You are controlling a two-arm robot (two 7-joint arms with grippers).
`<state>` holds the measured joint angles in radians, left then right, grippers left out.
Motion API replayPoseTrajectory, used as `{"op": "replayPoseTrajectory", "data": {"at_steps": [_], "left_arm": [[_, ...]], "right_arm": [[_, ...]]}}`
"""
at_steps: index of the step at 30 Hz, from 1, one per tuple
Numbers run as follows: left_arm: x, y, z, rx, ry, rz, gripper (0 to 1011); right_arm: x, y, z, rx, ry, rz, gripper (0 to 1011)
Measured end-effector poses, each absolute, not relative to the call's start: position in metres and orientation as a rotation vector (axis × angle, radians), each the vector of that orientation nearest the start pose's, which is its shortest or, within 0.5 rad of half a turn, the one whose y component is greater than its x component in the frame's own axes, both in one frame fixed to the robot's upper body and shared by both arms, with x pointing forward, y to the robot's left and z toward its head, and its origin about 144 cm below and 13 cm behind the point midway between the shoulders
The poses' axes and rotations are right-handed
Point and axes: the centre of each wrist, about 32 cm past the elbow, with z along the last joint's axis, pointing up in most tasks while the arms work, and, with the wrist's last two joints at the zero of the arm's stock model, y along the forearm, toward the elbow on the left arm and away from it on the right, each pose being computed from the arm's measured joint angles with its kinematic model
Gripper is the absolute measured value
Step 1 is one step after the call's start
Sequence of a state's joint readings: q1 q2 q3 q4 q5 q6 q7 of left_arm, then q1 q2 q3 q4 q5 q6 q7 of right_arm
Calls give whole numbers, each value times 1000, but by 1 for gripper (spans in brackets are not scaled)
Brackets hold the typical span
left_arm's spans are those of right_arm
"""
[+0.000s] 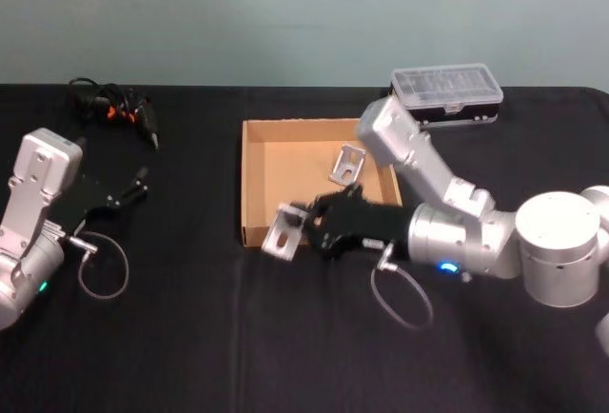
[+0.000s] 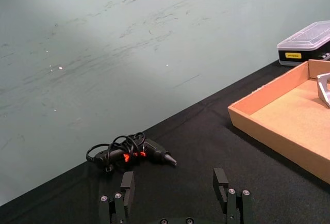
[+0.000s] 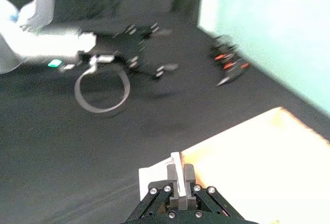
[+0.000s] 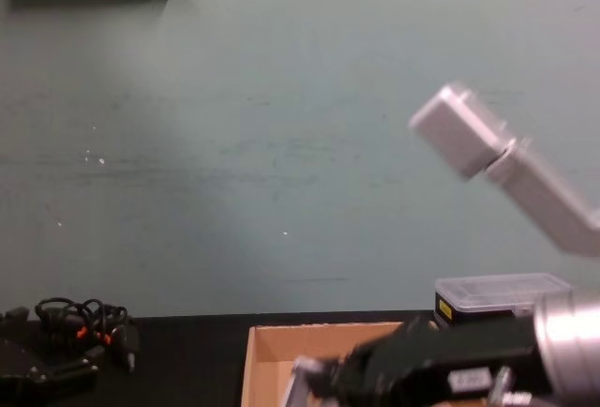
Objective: Use one hand to pick up the angle iron from the table and place it into the box.
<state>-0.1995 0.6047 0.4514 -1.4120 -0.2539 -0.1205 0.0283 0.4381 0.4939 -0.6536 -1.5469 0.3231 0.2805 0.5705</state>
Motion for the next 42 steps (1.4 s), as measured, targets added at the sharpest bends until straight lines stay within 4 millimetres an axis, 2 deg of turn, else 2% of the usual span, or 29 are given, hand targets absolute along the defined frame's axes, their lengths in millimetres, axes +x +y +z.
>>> {"op": "replayPoseTrajectory", "data": {"at_steps": [5, 10, 20, 29, 42], "left_arm": [[489, 310, 1140, 304, -285, 1248, 1000], [489, 310, 1140, 304, -285, 1248, 1000], [489, 310, 1140, 304, -285, 1248, 1000], [489, 310, 1140, 304, -285, 1248, 1000], [489, 310, 1140, 304, -285, 1248, 1000]], "right_arm": [[520, -211, 1233, -343, -106, -601, 75], [524, -216, 1238, -328, -129, -670, 75], [551, -216, 1240, -333, -148, -745, 74], [581, -204, 1228, -389, -112, -725, 75], [593, -192, 1212, -451, -67, -646, 75]]}}
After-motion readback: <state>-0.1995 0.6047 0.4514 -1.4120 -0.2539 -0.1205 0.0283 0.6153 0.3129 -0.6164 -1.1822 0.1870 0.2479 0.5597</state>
